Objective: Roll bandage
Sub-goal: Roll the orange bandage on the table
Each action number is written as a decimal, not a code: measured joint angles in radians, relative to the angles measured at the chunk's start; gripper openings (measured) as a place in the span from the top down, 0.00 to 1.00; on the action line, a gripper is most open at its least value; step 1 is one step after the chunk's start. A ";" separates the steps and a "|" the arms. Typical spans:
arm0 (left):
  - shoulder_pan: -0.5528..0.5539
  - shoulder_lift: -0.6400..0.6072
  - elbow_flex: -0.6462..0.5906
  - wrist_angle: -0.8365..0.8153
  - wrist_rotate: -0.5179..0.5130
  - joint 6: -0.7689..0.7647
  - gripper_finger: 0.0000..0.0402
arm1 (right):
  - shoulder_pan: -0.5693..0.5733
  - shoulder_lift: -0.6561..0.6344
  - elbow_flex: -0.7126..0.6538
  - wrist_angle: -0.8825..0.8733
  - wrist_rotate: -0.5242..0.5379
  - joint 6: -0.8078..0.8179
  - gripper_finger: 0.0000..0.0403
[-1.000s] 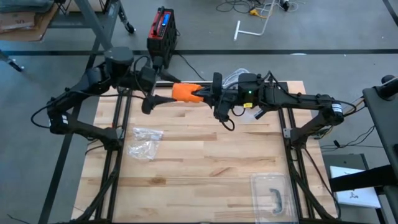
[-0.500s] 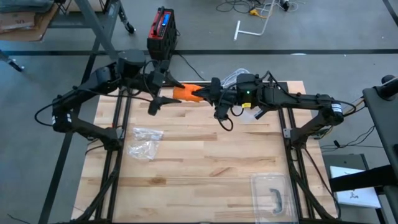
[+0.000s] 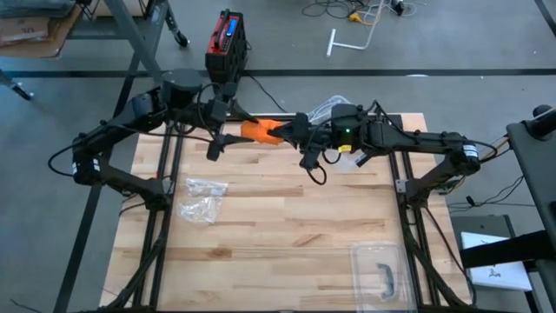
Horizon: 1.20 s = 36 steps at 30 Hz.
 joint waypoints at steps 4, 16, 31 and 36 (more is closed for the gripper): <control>0.000 0.001 0.002 -0.001 -0.003 0.008 0.43 | 0.001 0.000 0.000 -0.004 0.001 -0.003 0.87; 0.000 0.035 0.005 -0.012 -0.115 0.022 0.37 | 0.009 0.022 -0.002 -0.012 0.094 -0.213 0.87; -0.001 0.060 0.004 -0.093 -0.117 0.024 0.46 | 0.015 0.023 -0.003 0.007 0.092 -0.286 0.85; -0.002 0.059 0.004 -0.101 -0.090 0.032 0.56 | 0.016 0.023 -0.002 -0.022 0.089 -0.272 0.80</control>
